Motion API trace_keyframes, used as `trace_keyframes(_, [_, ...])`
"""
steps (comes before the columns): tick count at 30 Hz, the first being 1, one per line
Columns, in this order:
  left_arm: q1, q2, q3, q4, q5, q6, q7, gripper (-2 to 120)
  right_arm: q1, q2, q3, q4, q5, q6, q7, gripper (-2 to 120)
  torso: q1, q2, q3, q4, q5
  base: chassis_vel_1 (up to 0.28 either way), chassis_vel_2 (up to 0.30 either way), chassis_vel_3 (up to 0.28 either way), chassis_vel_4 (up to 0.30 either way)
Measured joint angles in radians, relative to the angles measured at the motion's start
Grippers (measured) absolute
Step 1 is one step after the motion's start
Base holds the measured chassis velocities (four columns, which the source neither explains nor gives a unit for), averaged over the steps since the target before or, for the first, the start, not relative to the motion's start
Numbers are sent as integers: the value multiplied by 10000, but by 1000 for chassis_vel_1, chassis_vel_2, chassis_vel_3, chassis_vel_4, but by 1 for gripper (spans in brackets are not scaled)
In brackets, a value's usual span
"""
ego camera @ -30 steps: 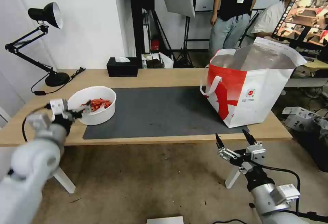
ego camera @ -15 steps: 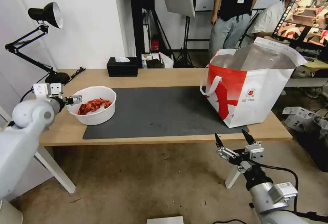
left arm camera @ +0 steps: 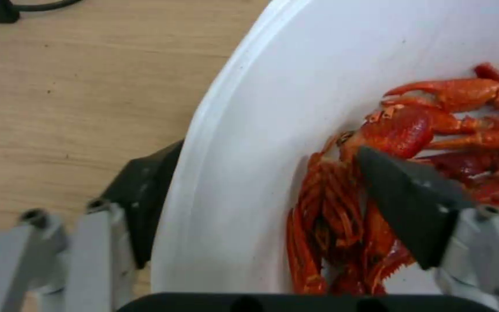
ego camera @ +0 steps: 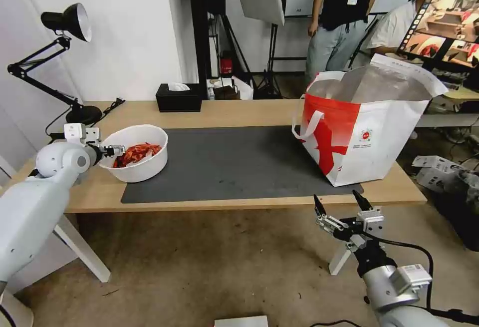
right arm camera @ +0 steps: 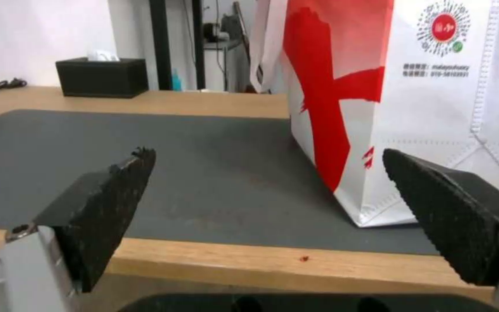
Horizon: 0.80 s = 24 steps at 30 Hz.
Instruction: Pick up the trash from the table and place it into the takeout bag.
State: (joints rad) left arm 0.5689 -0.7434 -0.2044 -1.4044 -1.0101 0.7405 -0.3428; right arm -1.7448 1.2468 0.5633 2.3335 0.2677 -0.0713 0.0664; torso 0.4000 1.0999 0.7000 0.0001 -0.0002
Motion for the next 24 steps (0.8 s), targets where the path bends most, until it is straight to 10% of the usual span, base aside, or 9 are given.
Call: trace_keyframes(24, [48, -33, -157, -621, -1227, -47, -595, 0, 253, 61, -221, -237, -93, -231, 205, 100, 0, 1, 0, 0, 1, 0, 0, 0, 0])
